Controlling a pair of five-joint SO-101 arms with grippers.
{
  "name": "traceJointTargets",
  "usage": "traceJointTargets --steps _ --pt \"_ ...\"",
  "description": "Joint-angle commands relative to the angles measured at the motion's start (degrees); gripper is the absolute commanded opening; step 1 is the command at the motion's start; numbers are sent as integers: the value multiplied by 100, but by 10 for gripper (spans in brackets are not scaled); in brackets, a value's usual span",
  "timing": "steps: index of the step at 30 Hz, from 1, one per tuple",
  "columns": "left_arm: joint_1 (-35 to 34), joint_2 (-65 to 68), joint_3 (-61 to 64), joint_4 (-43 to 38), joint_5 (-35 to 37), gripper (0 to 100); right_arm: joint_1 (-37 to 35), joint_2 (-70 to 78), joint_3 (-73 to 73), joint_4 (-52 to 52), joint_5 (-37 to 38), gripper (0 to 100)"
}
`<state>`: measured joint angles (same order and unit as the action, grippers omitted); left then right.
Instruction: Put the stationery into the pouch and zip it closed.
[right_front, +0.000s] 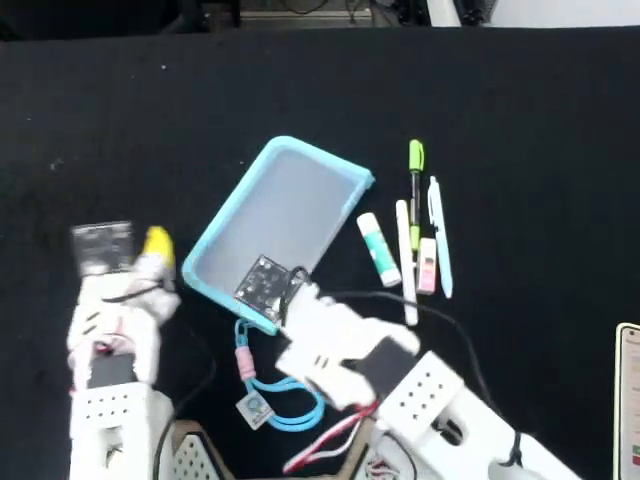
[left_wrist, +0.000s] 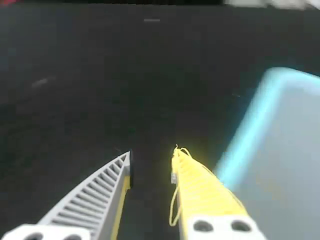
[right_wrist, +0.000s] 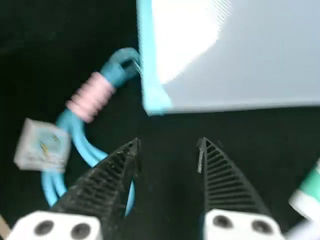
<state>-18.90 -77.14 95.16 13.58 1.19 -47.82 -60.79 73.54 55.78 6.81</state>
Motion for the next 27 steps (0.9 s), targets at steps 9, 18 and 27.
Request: traceJointTargets --steps 9,18,27 --pt "-2545 -53 -620 -123 2681 141 -1187 2044 -629 -1521 -1609 184" --pt "-2527 -53 -620 -123 2699 141 -1231 4356 -2000 -1468 -2453 181" --pt "-2527 -53 -620 -123 2699 141 -976 5930 -3257 -809 -2391 173"
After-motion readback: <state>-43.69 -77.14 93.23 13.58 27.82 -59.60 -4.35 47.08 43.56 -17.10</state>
